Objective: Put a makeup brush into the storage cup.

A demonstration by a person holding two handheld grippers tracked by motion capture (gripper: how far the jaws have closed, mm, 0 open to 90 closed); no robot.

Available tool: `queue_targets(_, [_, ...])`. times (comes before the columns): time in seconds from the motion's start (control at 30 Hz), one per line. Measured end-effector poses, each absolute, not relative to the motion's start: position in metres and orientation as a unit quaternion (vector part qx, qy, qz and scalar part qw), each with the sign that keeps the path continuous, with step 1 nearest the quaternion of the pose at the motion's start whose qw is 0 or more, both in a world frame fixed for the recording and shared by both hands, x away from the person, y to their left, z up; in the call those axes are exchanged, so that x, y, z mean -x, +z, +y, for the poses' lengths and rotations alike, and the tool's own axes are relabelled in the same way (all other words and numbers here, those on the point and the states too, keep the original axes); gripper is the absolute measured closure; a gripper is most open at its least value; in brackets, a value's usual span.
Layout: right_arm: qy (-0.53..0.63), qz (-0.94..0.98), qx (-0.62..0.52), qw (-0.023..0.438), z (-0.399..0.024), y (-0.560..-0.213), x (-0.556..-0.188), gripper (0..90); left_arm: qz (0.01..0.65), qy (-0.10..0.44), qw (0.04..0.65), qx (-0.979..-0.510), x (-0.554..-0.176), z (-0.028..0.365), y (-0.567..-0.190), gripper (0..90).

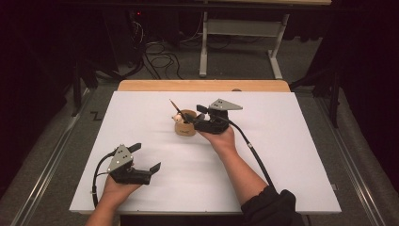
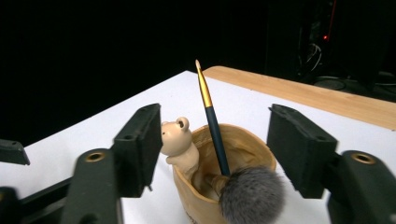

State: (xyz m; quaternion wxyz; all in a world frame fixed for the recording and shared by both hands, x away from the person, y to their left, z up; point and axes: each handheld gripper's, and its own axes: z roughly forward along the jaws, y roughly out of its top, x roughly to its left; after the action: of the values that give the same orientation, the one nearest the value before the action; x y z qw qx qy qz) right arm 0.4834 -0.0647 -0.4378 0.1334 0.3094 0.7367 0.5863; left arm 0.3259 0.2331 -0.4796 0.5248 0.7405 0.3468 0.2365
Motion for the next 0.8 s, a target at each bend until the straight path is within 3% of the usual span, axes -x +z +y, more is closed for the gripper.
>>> queue_targets(0.1, [0.586,0.733,-0.316,0.138,-0.067,-0.437,-0.482,23.2,0.347,0.236,0.525,-0.741,-0.326,0.233,-0.480,0.3])
queue_targets(0.23, [0.588,0.733,-0.316,0.136,-0.073,-0.437,-0.481,17.5,0.345,0.235,0.522,-0.744,-0.327,0.232,-0.480,0.3])
queue_targets(0.43, [0.580,0.735,-0.323,0.136,-0.085,-0.438,-0.476,1.8,0.345,0.236,0.518,-0.746,-0.327,0.231,-0.481,0.3])
queue_targets(0.8, [0.571,0.742,-0.319,0.148,-0.127,-0.432,-0.445,0.4,0.350,0.235,0.519,-0.743,-0.329,0.231,-0.482,0.3])
